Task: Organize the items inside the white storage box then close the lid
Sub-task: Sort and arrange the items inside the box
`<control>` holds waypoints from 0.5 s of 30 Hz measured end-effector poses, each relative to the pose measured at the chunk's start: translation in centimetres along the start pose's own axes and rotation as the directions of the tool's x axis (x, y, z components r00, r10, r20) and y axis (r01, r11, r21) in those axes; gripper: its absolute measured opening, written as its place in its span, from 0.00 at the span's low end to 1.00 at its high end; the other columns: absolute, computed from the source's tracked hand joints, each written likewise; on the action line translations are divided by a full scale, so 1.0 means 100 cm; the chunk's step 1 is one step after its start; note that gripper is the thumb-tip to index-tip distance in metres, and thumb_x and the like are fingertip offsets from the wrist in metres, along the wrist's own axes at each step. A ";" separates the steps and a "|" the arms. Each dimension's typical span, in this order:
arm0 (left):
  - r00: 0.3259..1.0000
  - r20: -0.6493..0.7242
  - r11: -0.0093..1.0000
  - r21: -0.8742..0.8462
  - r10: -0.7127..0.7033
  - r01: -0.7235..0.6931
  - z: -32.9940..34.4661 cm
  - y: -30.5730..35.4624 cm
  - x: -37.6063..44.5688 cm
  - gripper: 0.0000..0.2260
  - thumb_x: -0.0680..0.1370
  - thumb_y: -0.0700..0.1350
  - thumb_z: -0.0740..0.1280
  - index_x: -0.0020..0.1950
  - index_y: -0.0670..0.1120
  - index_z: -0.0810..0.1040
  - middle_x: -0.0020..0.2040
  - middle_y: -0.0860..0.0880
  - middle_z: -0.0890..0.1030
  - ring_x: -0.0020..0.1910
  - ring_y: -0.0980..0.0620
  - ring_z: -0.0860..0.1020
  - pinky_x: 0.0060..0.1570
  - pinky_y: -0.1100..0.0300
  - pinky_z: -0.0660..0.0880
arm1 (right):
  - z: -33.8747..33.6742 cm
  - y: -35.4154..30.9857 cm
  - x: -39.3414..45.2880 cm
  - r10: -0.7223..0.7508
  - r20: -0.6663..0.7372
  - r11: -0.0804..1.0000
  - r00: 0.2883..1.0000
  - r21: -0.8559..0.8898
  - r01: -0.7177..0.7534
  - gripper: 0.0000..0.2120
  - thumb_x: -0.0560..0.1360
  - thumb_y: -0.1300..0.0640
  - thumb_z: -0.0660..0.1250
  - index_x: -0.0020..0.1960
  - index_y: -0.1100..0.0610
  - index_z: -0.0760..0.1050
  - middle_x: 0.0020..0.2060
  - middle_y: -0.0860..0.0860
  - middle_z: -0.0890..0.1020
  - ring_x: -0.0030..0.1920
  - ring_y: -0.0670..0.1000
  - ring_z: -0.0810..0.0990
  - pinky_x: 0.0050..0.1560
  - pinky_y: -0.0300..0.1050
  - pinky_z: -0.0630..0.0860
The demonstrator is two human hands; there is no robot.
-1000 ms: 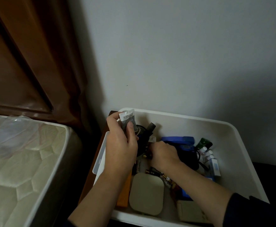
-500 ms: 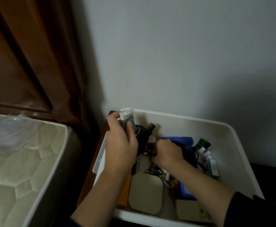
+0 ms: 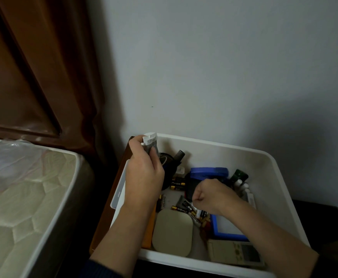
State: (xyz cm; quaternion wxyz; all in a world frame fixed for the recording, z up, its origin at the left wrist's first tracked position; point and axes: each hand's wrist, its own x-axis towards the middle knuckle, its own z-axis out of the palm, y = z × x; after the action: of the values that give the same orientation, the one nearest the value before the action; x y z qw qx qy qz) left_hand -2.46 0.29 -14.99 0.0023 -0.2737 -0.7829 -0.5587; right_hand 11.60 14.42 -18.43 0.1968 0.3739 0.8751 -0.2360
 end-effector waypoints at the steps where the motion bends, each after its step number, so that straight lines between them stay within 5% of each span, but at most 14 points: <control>1: 1.000 0.003 1.000 0.006 0.004 -0.004 0.000 0.000 0.000 0.10 0.86 0.41 0.64 0.65 0.47 0.67 0.38 0.54 0.79 0.39 0.61 0.81 0.28 0.67 0.73 | 0.002 -0.002 0.000 -0.011 -0.014 1.000 1.000 -0.015 0.011 0.03 0.77 0.53 0.75 0.50 0.48 0.87 0.47 0.43 0.87 0.50 0.45 0.85 0.57 0.48 0.84; 5: 1.000 0.007 1.000 0.011 0.006 -0.006 0.001 0.000 -0.001 0.10 0.86 0.40 0.63 0.65 0.47 0.67 0.37 0.55 0.78 0.39 0.62 0.81 0.27 0.69 0.72 | 0.013 -0.017 0.004 -0.067 -0.075 0.977 0.995 -0.210 0.050 0.04 0.75 0.53 0.75 0.48 0.53 0.85 0.46 0.48 0.86 0.48 0.51 0.86 0.52 0.48 0.84; 9: 1.000 0.008 1.000 0.016 0.005 -0.006 0.001 -0.001 -0.001 0.10 0.85 0.41 0.64 0.63 0.51 0.66 0.38 0.57 0.78 0.39 0.66 0.80 0.27 0.71 0.71 | 0.027 -0.029 0.010 -0.121 -0.108 0.920 0.987 -0.386 0.070 0.13 0.76 0.56 0.74 0.39 0.52 0.70 0.39 0.51 0.78 0.46 0.55 0.85 0.43 0.46 0.78; 15: 0.999 0.023 0.999 0.010 0.031 -0.032 0.000 -0.001 -0.002 0.12 0.85 0.41 0.64 0.61 0.55 0.64 0.39 0.56 0.79 0.39 0.65 0.81 0.28 0.71 0.72 | 0.022 -0.028 0.013 -0.117 -0.107 0.939 0.987 -0.336 0.074 0.06 0.79 0.51 0.70 0.47 0.54 0.80 0.44 0.50 0.84 0.46 0.54 0.84 0.44 0.46 0.79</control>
State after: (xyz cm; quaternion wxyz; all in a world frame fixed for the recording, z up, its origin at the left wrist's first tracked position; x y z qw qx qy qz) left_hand -2.35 0.14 -15.13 0.0036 -0.2922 -0.7813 -0.5516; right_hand 9.07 12.22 -20.17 0.1898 0.3066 0.9300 -0.0710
